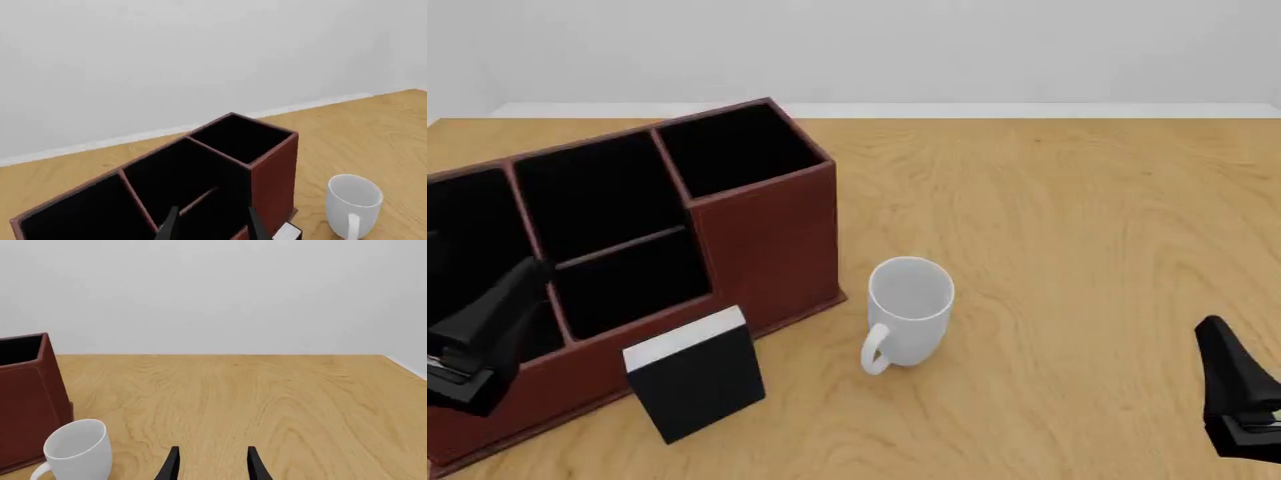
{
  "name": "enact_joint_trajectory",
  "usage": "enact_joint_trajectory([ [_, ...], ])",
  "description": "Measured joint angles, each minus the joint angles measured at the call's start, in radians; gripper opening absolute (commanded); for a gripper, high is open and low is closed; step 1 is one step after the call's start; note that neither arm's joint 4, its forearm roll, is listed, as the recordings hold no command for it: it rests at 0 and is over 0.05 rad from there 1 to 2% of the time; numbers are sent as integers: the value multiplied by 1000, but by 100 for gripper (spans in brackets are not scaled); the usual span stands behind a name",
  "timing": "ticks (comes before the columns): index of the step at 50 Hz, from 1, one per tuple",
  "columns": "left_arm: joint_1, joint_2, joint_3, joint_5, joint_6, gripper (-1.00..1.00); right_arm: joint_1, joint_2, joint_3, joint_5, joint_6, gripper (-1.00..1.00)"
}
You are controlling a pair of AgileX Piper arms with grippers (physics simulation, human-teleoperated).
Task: Pick up the book and place it in the front compartment of the caddy.
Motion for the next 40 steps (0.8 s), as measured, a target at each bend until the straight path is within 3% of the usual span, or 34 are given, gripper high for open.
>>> enact_joint_trajectory([
  [13, -205, 234, -127, 41, 28, 100, 0, 0, 0, 0, 0, 100],
  [21, -302, 354, -143, 46, 70, 100, 0, 0, 0, 0, 0, 100],
  [40, -357, 508, -155, 119, 219, 100, 0, 0, -1, 1, 0, 100],
])
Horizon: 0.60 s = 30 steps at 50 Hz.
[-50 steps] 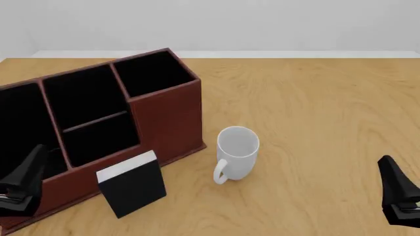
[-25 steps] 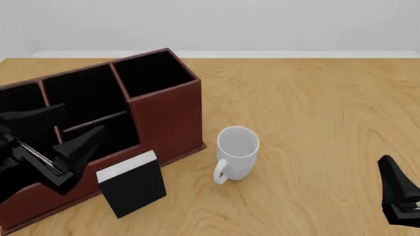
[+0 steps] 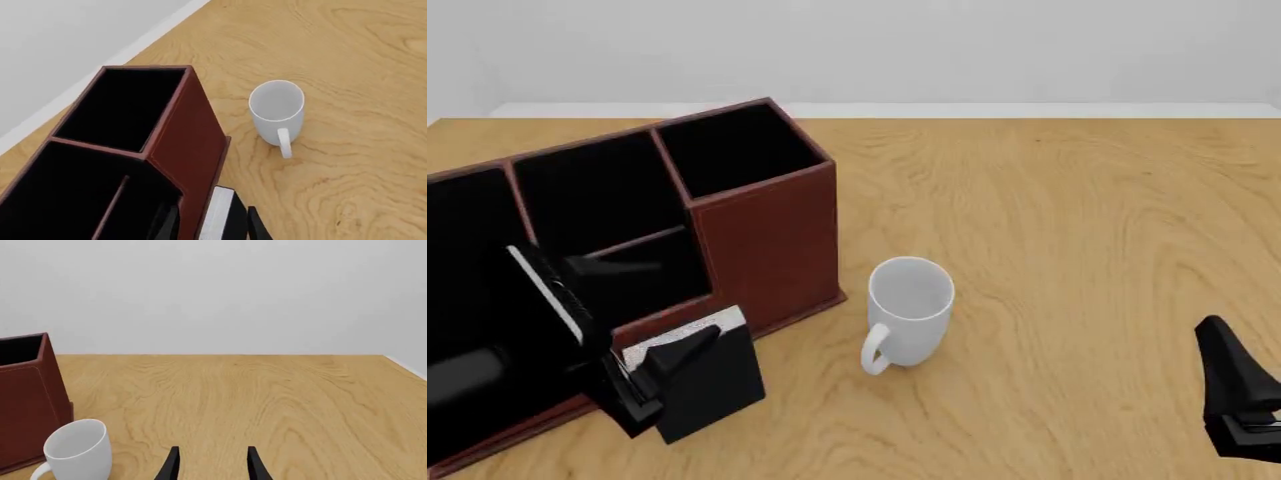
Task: Pick up the book and place it in the front compartment of the caddy.
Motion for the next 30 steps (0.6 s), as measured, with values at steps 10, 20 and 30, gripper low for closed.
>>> enact_joint_trajectory([
  [10, 17, 30, -3, 28, 45, 100, 0, 1, 0, -1, 0, 100],
  [20, 42, 65, 2, 31, 80, 100, 0, 1, 0, -1, 0, 100],
  [30, 60, 110, 3, 18, 104, 100, 0, 1, 1, -1, 0, 100],
])
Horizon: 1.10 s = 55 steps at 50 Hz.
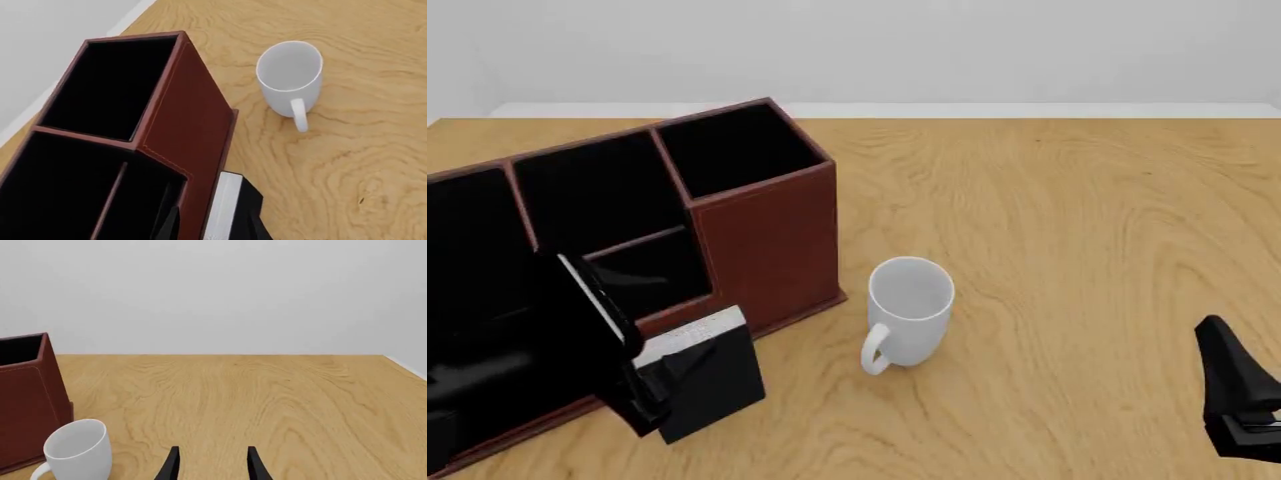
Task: Pick up the book and place it in the front compartment of the caddy.
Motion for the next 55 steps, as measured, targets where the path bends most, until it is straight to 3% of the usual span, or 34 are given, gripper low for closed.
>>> enact_joint_trajectory([
  [55, -1, 222, 73, -226, -55, 100, 0, 0, 0, 0, 0, 100],
])
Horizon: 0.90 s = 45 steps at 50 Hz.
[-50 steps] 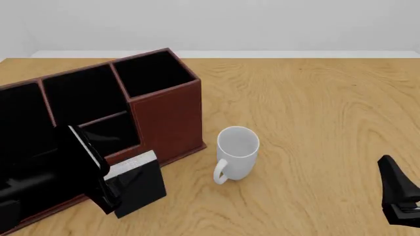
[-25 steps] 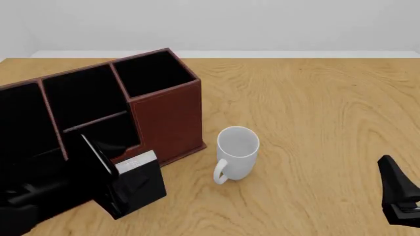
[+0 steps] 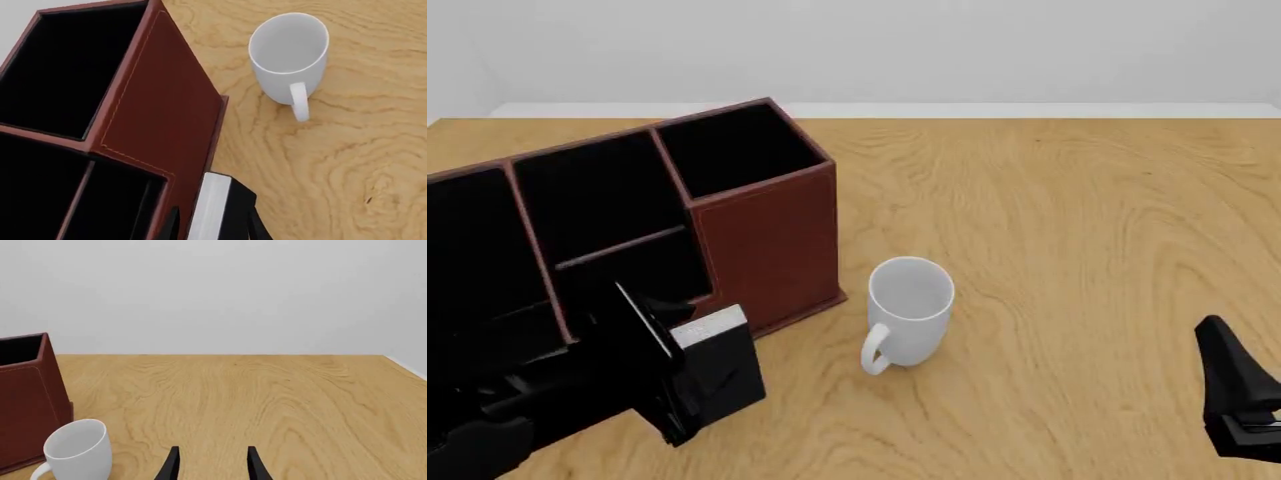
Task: Pick up the book and place it in the front compartment of the caddy.
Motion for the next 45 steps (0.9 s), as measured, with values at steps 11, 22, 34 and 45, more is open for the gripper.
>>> enact_joint_trajectory([
  [11, 23, 25, -15, -52, 21, -100, 0, 0, 0, 0, 0, 100],
  [22, 33, 51, -28, -101, 88, -100, 0, 0, 0, 0, 0, 100],
  [34, 42, 29, -46, -67, 72, -100, 0, 0, 0, 0, 0, 100],
  [45, 38, -95, -42, 86, 36, -100, 0, 0, 0, 0, 0, 100],
])
